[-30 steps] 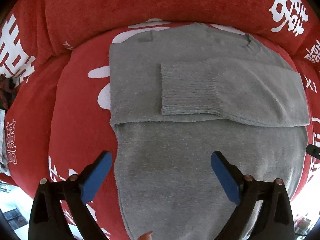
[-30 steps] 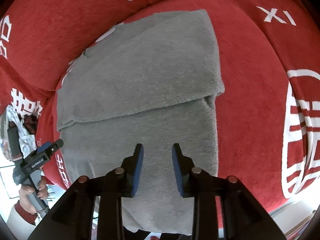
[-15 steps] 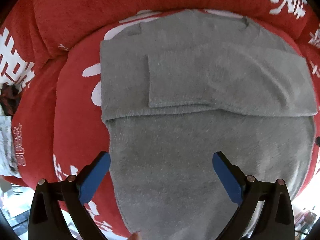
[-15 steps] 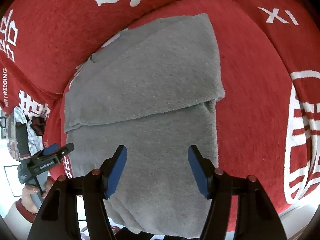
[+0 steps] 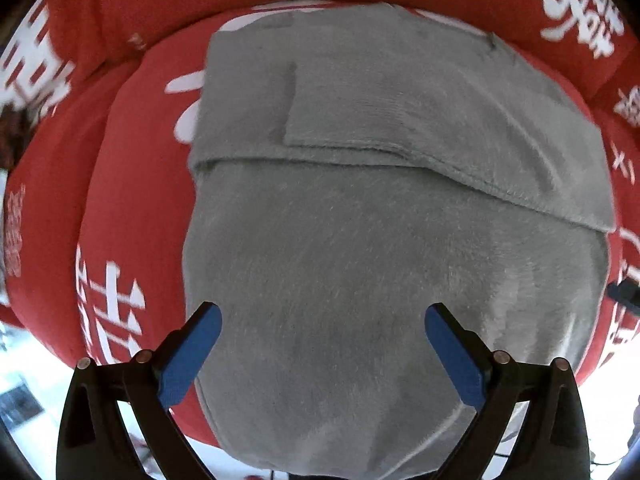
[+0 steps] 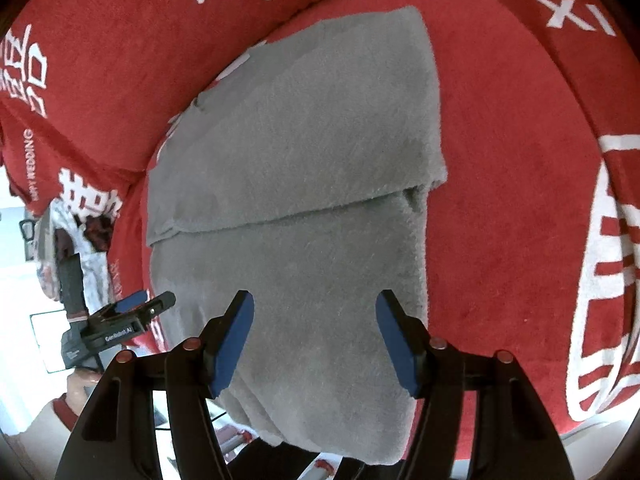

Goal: Fold small clothes

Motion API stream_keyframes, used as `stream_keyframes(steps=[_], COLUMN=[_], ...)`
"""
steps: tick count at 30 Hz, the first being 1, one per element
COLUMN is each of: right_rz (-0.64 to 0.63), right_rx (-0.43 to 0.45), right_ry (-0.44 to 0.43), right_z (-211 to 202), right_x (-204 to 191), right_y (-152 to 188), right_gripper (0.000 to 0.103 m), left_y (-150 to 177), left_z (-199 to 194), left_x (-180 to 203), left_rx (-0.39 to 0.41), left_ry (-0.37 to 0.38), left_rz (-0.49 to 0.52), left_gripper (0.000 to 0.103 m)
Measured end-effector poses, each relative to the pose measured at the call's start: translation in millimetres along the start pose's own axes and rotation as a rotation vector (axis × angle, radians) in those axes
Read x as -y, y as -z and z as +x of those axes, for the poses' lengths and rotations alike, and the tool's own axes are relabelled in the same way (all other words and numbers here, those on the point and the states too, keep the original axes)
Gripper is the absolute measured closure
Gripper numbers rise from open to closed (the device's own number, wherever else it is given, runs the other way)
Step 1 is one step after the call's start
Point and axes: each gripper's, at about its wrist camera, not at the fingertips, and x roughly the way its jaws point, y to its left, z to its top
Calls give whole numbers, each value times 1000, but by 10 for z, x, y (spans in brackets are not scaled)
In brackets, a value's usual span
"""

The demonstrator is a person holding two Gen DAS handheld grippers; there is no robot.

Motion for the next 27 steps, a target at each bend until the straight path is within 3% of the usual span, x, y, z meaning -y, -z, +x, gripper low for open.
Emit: stream_keyframes(steps=[10,17,22,27], right_rz=[-44,-1,22,58], right_rx=[-145,-220,-266,-282], right_ry=[-59,3,67,89], right_z=[200,403,597,863], right_x=[20,228,402,564], right_y=[526,1259,1712,1941], right_gripper=[36,36,36,36], left_y=[588,1155,1625,1841], left_z=[12,192,466,740], left_x=[-541,-847,-979,-932], left_rx=[-35,-51,-109,-163], left_ry=[60,117,169,236], left_rz=[-85,-126,-183,-236], left_gripper=[1,1,1,1])
